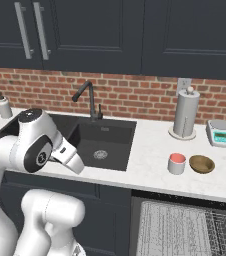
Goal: Pick up the cup and bowl from the counter, place them in the dishwasher, and close the dishwasher door.
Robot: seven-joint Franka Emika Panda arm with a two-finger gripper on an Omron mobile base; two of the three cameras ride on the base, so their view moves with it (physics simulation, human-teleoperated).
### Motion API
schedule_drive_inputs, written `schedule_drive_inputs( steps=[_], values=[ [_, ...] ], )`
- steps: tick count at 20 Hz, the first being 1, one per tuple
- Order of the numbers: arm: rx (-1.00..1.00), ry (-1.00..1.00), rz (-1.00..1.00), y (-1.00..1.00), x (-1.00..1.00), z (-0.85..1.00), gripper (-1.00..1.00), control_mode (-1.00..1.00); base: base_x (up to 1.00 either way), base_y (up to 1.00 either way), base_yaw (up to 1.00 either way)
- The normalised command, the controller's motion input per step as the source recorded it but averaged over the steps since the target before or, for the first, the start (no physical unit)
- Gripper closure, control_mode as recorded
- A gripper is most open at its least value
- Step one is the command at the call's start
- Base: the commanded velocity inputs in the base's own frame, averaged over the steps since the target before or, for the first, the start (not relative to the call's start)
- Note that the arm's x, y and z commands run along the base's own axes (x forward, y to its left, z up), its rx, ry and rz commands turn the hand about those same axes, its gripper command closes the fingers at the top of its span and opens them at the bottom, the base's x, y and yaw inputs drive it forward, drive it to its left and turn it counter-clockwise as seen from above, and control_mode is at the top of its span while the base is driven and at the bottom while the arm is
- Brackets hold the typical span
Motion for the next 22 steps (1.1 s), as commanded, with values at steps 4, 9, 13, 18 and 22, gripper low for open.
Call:
schedule_drive_inputs(
  steps=[4,9,13,18,22],
  values=[
    [0.00,-0.06,0.00,0.00,0.00,0.00,-1.00,-1.00,0.00,0.00,0.00],
    [0.00,-0.05,0.00,0.00,0.00,0.00,-1.00,-1.00,0.00,0.00,0.00],
    [0.00,-0.03,0.03,0.00,0.00,0.00,-1.00,-1.00,0.00,0.00,0.00],
    [0.00,0.00,0.02,0.00,0.00,0.00,-1.00,-1.00,0.00,0.00,0.00],
    [0.00,0.00,0.01,0.00,0.00,0.00,-1.00,-1.00,0.00,0.00,0.00]
  ],
)
